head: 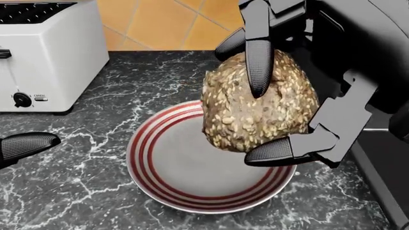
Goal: Place the bread on the top rack of the toaster oven.
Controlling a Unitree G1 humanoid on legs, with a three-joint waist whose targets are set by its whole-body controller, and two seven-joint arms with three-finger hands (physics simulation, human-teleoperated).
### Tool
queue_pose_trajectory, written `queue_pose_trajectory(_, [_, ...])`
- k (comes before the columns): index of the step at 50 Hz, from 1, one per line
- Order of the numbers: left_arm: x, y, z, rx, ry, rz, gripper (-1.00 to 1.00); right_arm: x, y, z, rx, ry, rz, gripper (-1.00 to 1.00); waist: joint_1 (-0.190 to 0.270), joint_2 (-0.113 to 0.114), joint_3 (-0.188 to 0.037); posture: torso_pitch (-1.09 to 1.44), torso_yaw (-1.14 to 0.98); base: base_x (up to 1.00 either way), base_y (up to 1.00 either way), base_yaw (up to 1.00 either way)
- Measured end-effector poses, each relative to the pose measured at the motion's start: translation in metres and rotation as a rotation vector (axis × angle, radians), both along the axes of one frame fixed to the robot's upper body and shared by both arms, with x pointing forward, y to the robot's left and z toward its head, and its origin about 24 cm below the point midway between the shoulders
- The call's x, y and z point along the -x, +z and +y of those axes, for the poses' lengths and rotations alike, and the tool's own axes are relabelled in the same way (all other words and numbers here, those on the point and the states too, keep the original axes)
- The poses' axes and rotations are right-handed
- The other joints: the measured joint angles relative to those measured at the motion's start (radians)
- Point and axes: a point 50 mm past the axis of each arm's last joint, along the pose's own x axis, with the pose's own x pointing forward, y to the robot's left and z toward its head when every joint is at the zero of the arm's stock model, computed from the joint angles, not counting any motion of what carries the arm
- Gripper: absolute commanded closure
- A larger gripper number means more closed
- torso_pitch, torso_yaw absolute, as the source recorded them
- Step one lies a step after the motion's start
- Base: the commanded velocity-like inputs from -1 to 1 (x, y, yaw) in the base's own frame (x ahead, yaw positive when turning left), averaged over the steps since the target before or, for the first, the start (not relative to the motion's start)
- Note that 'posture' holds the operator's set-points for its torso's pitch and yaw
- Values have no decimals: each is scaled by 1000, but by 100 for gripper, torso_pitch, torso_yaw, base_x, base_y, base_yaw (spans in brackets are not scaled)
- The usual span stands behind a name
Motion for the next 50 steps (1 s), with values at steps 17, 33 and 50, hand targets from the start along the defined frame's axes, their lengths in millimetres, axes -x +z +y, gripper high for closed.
queue_pose_trajectory(17, [-1, 0, -1, -1, -3, 1, -100, 20, 10, -8, 27, -40, -36, 76, -1, -4, 5, -33, 0, 0, 0, 0])
queue_pose_trajectory(33, [-1, -2, 0, 2, -1, 6, -100, 34, 17, -26, 33, -129, -45, 80, 1, -8, 10, -33, 0, 0, 0, 0])
queue_pose_trajectory(50, [-1, 1, 0, 2, -4, -1, -100, 42, 38, -53, 70, -241, -89, 91, -1, -14, 13, -33, 0, 0, 0, 0])
